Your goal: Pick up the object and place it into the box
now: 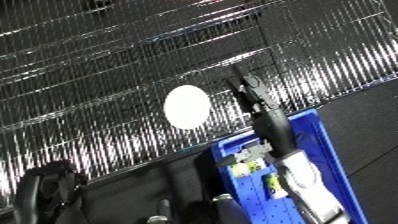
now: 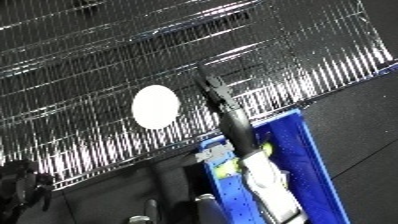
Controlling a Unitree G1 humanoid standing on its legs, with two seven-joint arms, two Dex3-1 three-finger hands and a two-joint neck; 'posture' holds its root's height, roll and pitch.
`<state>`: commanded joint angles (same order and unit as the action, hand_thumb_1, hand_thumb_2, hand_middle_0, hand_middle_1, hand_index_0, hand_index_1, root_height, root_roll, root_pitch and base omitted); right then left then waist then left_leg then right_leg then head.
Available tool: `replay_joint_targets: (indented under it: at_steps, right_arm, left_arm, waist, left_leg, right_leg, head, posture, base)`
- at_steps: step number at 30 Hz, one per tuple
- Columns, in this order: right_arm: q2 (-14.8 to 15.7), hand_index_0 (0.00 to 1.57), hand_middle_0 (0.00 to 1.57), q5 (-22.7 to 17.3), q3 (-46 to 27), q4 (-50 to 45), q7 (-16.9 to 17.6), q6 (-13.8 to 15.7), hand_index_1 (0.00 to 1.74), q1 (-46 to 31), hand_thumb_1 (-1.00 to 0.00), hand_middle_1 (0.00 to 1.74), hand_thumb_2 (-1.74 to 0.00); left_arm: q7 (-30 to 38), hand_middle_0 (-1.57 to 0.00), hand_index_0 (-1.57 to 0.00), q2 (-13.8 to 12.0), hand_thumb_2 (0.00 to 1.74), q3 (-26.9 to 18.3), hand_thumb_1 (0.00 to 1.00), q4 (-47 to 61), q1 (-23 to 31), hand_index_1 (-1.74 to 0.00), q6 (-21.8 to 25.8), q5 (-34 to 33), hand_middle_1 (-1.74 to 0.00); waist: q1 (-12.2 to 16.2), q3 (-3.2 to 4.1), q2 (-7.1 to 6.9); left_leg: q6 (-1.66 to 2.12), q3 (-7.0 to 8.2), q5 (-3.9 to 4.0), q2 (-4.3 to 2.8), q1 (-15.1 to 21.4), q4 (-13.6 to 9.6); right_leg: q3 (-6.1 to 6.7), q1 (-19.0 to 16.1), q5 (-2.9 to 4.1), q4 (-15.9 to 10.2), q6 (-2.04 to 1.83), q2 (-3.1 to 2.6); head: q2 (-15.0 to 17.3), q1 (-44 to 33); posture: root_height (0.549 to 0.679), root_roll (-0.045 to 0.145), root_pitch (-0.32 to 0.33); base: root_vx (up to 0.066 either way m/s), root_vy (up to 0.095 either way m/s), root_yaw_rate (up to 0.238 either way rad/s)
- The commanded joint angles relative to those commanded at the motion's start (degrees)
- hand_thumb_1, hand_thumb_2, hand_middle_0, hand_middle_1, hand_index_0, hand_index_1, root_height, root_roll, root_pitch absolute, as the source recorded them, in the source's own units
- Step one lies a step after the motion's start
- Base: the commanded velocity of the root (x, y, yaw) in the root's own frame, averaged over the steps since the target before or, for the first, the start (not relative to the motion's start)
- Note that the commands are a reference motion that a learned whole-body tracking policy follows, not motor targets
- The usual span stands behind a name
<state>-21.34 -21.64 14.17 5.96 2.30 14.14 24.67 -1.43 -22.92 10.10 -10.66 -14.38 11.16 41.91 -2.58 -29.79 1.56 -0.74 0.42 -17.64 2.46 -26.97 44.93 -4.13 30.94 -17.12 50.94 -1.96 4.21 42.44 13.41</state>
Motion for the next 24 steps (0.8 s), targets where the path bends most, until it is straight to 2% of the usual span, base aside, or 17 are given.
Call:
replay_joint_targets:
  at_steps: [14, 24]
  right_arm:
    - [-0.99, 0.0, 0.0, 3.95, 2.65, 3.02, 0.68, -1.12, 0.0, 2.72, 0.0, 0.0, 0.0]
    - [-1.77, 0.0, 0.0, 4.78, 3.54, 4.68, 3.54, -1.89, 0.0, 5.84, 0.0, 0.0, 0.0]
  left_arm:
    - [0.99, -1.57, -1.57, -0.71, 1.74, 0.72, 1.0, 2.94, 0.62, -1.74, -0.88, 1.23, -1.74]
    - [1.74, -1.57, -1.57, -0.69, 1.74, 2.15, 1.0, 3.48, -0.04, -1.74, -0.78, 1.51, -1.74]
  waist:
    - [-0.92, 0.0, 0.93]
    - [-1.43, 0.0, 1.19]
  left_leg:
    - [-0.25, 0.16, -0.84, 0.76, -3.39, 2.32]
    - [-0.49, 0.12, -1.09, 0.99, -5.38, 3.13]
  right_leg:
    - [-0.06, 3.96, -0.86, 3.04, 0.56, -0.16]
    - [-0.26, 6.09, -0.78, 3.77, 0.63, -0.26]
  head:
    - [-0.93, 2.37]
    - [-3.13, 3.8]
  posture:
    - [0.614, 0.063, 0.03]
    - [0.611, 0.059, 0.051]
  base:
    - [0.016, 0.03, 0.078]
    - [0.004, 0.018, 0.047]
